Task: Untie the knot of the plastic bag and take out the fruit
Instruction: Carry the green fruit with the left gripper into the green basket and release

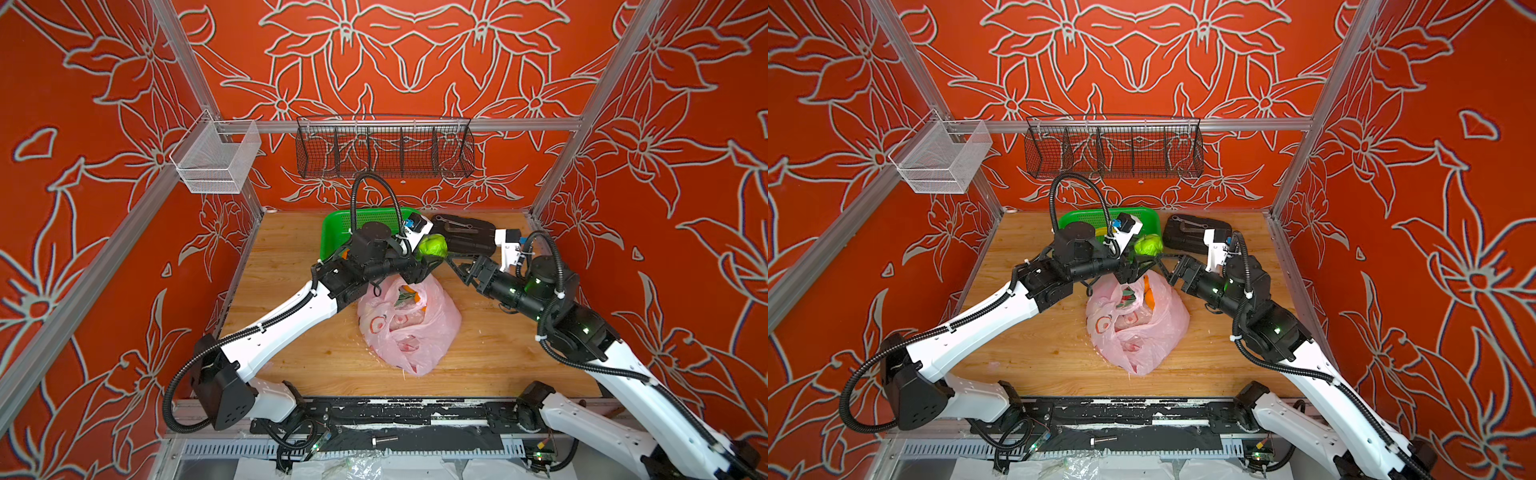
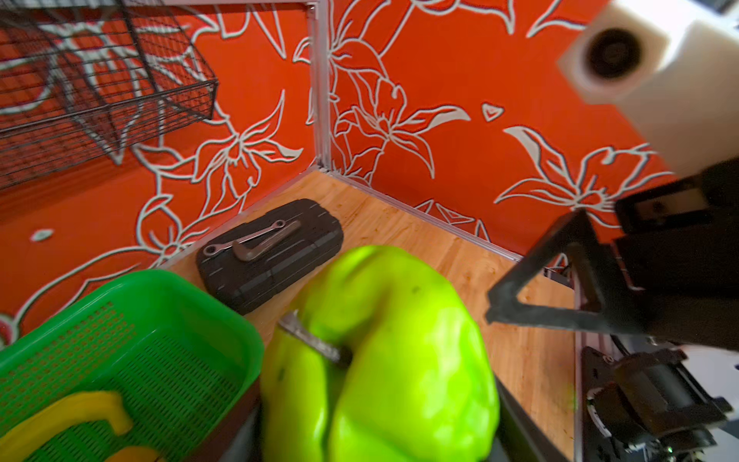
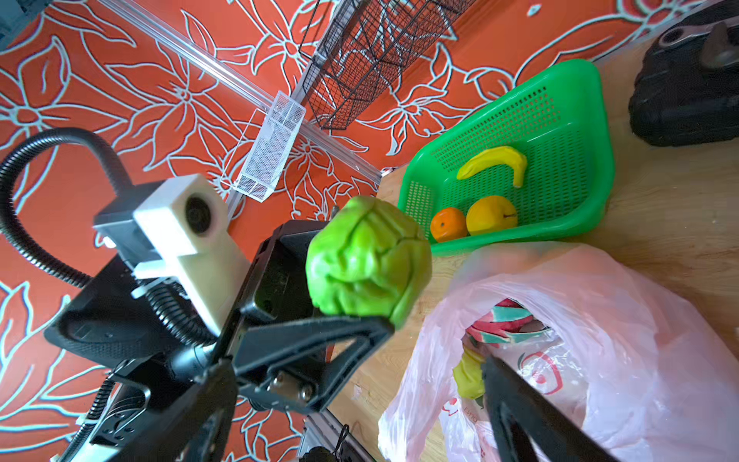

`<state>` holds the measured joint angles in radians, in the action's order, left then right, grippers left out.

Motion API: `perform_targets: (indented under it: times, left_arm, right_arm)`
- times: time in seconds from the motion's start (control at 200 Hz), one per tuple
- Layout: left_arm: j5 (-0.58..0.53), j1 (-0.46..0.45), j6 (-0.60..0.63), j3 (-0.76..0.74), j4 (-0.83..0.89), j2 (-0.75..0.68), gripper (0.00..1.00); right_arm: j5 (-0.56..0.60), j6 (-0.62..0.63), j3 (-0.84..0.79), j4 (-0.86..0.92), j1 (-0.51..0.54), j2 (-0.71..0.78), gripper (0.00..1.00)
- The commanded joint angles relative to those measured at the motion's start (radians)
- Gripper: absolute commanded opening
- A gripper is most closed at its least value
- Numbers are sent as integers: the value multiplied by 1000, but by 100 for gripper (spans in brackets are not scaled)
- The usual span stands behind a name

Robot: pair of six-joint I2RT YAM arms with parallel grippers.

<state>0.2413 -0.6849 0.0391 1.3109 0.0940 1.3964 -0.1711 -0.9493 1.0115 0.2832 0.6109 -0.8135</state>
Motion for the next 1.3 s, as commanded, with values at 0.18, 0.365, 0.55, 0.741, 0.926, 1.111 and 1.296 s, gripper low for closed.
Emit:
perform_targets:
  times: [0.18, 0.365, 0.55, 0.741, 0.926, 1.111, 1.296]
  left_arm:
    - [-167, 183, -171, 148, 210, 87, 57]
    - [-189, 286, -205, 183, 265, 168, 57]
    - [-162, 386, -227, 212, 280, 275, 57]
    - [-97, 469, -260, 272, 320, 402, 57]
    - [-141, 514, -246, 372, 400, 545, 57]
    - [-102, 566, -243, 489, 477, 693, 57]
    - [-118, 599, -238, 625, 603, 827, 57]
  right_arm:
    - [82, -8, -50, 37, -2, 35, 97]
    - [81, -11, -56, 40, -2, 31, 97]
    - [84, -13, -57, 57, -2, 33, 97]
    - [99, -14, -70, 72, -2, 50, 97]
    - [102, -16, -79, 79, -2, 60, 97]
    - [114, -13, -82, 91, -2, 75, 97]
    - [129, -13, -91, 96, -2, 97, 97]
